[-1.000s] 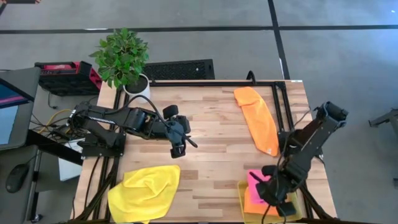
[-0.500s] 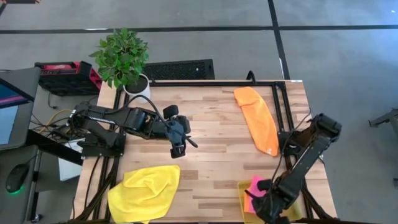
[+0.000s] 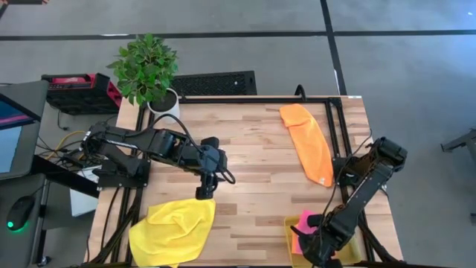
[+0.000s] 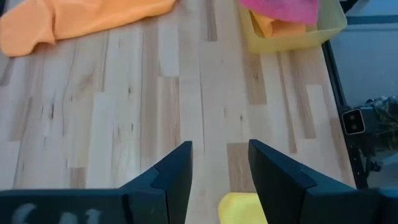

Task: Fold microfiber towels
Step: Put the pink microfiber cloth into the bin

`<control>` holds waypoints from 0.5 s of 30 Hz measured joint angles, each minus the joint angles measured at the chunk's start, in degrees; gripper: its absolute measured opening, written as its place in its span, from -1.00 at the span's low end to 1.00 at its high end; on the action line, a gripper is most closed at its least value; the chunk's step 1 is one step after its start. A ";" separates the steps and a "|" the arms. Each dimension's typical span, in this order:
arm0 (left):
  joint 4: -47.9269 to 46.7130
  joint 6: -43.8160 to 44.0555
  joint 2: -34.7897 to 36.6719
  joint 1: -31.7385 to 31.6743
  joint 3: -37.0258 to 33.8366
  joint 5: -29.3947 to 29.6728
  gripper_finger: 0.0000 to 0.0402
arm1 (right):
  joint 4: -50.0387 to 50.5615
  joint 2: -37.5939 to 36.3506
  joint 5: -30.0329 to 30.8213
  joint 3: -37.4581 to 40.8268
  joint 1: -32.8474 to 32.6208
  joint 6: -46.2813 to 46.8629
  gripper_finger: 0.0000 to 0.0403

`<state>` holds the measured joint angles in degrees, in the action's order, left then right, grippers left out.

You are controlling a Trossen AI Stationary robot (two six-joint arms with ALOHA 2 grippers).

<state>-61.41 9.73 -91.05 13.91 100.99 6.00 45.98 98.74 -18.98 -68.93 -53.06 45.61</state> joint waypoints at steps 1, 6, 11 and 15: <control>0.16 -0.08 0.00 0.00 0.00 -0.07 -0.25 | 0.02 0.00 0.00 0.00 0.00 0.02 -0.80; 0.50 -0.31 0.01 -0.01 0.00 -0.07 -0.25 | 0.05 -0.01 -0.58 0.00 0.02 0.05 -0.72; 0.49 -0.52 0.00 0.00 0.00 -0.07 -0.25 | 0.26 -0.02 -0.68 0.00 0.02 1.46 -0.60; 0.49 -0.54 0.00 0.00 0.00 -0.07 -0.25 | 0.27 -0.02 -0.68 0.00 0.02 2.94 -0.43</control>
<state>-60.93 9.20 -91.05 13.91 100.99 5.93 46.25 98.72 -19.66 -68.93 -53.04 48.54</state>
